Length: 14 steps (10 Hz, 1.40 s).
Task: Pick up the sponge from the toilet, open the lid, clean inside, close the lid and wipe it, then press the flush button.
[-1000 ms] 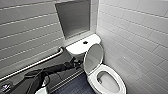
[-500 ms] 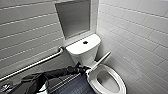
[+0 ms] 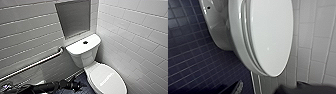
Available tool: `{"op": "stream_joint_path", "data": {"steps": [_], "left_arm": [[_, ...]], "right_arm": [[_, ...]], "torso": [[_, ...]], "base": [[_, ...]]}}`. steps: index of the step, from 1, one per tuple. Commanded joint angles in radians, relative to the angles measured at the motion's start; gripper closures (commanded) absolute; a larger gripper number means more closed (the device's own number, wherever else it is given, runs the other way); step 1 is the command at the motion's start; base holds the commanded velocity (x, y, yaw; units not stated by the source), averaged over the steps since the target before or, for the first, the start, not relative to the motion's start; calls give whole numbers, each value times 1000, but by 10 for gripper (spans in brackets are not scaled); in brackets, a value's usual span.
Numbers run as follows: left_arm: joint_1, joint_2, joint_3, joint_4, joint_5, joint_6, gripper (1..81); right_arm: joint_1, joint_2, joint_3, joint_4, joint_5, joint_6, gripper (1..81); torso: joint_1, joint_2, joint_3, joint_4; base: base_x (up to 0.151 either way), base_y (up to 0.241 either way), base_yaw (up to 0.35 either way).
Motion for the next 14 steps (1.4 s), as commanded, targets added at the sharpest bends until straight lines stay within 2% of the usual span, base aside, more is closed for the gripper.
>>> {"op": "stream_joint_path", "data": {"steps": [1,3,5,7,8,10,12,14], "left_arm": [[234,-198,212,280,65,12,10],[421,-221,163,370,51,13,10],[603,-228,135,469,-76,13,10],[728,-223,83,487,-230,15,10],[774,-212,63,489,-280,16,10],[838,-171,29,553,-273,36,10],[893,-125,-23,622,-271,47,10],[930,-61,-107,650,-273,53,10]], "right_arm": [[-26,4,14,-26,-76,0,811],[-21,-17,74,-41,-76,-9,811],[-18,-33,112,-55,-76,-9,811],[-18,-36,140,-52,-76,4,811],[-19,-37,151,-41,-76,8,811],[-16,-87,231,-46,-74,8,811],[5,-241,408,-37,-62,9,811],[42,-402,573,-26,-33,35,811]], "torso": [[0,0,0,0],[0,0,0,0],[0,0,0,0],[0,0,0,0],[0,0,0,0],[-1,-1,1,0],[-1,-1,2,0],[-2,-1,2,0]], "base": [[0,0,0],[0,0,0],[0,0,0],[0,0,0],[0,0,0],[0,0,0],[0,0,0],[0,0,0]]}}
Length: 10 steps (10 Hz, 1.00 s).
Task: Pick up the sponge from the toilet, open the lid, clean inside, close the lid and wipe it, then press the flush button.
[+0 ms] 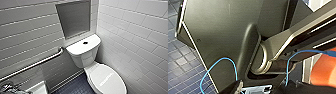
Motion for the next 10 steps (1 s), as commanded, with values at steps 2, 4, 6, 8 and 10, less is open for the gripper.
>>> {"op": "stream_joint_path", "data": {"steps": [2,4,6,8,10], "left_arm": [[47,96,-115,74,51,14,10],[49,126,-125,80,52,32,10],[49,142,-126,82,52,45,10],[49,168,-160,80,54,45,10],[49,211,-220,80,75,45,10]], "right_arm": [[64,-332,370,-6,9,26,811],[150,-444,527,-8,9,26,811],[249,-538,635,-8,-6,25,811],[383,-589,678,13,-91,26,811],[537,-603,684,72,-178,26,811]], "torso": [[0,0,0,0],[0,0,0,0],[0,0,0,0],[0,0,0,0],[0,0,0,0]], "base": [[0,0,0],[0,0,0],[0,0,0],[0,0,0],[0,0,0]]}}
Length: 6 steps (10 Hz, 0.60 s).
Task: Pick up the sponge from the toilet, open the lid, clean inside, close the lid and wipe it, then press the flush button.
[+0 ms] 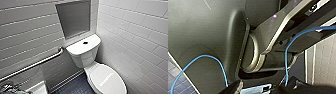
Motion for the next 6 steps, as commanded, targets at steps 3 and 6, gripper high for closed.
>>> {"op": "stream_joint_path", "data": {"steps": [3,6], "left_arm": [[11,40,-49,11,108,11,10],[11,47,-49,11,108,11,10]], "right_arm": [[498,-90,86,155,-368,10,811],[704,-75,50,208,-523,15,811]], "torso": [[0,0,0,0],[0,0,0,0]], "base": [[0,0,0],[0,0,0]]}}
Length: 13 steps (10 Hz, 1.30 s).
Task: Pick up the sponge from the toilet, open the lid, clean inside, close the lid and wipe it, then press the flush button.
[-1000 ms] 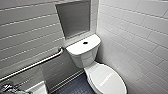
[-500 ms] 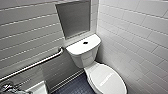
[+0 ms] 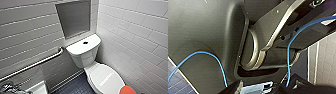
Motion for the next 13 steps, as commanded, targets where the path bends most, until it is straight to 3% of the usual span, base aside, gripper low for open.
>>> {"op": "stream_joint_path", "data": {"steps": [1,2,4,5,7,9,10,12,13], "left_arm": [[10,-4,18,11,82,10,10],[10,-4,18,11,82,10,10],[13,-6,18,11,82,10,10],[16,-6,18,11,82,10,10],[16,-6,18,9,84,10,10],[16,-6,12,8,94,10,10],[16,-4,5,6,94,10,10],[18,0,2,6,94,10,10],[18,2,1,2,94,10,10]], "right_arm": [[292,-43,6,99,-263,29,811],[328,-21,-8,97,-286,43,811],[391,58,-76,97,-331,76,811],[422,106,-118,97,-354,92,811],[479,195,-205,97,-395,119,811],[526,265,-287,94,-397,152,811],[542,292,-325,96,-397,162,811],[568,353,-414,97,-395,193,811],[586,388,-461,97,-391,207,811]], "torso": [[0,0,0,0],[64,-100,0,0],[74,-115,0,0],[26,-43,0,0],[58,-95,0,0],[66,-108,-100,0],[68,-110,-118,0],[69,-111,-86,0],[69,-110,-97,0]], "base": [[0,0,0],[0,0,0],[0,0,0],[0,0,0],[0,0,0],[0,0,0],[0,0,0],[0,0,0],[0,0,0]]}}
